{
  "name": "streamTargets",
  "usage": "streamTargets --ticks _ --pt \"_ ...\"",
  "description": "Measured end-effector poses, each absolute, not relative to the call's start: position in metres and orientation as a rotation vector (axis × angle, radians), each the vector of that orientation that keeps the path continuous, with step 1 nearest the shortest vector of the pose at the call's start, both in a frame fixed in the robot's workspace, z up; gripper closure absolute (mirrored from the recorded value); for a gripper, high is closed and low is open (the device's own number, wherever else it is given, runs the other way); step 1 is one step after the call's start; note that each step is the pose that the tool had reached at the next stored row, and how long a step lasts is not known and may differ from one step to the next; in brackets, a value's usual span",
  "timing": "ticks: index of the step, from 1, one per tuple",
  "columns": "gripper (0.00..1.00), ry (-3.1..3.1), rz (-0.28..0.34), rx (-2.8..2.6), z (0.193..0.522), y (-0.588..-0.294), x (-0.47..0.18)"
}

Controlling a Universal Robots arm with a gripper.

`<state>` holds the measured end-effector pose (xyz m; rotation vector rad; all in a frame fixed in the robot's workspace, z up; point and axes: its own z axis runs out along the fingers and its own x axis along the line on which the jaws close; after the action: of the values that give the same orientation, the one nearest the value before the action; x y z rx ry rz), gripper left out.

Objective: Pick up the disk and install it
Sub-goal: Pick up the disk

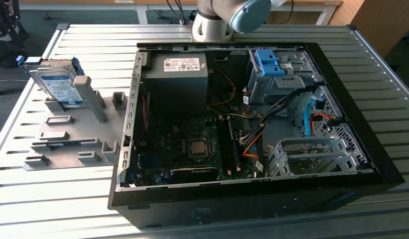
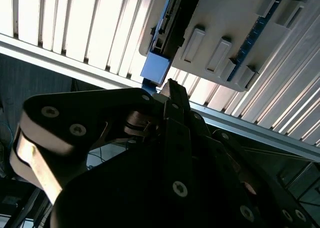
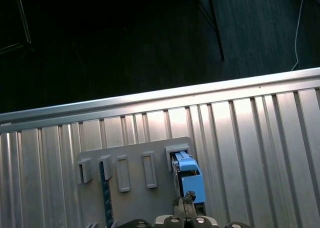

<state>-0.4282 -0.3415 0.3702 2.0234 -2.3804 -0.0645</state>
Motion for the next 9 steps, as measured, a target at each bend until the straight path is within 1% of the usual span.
streamTargets --ticks 9 --pt "0.89 -2.379 -0.065 2.025 0.3702 -0.3415 -0.4282"
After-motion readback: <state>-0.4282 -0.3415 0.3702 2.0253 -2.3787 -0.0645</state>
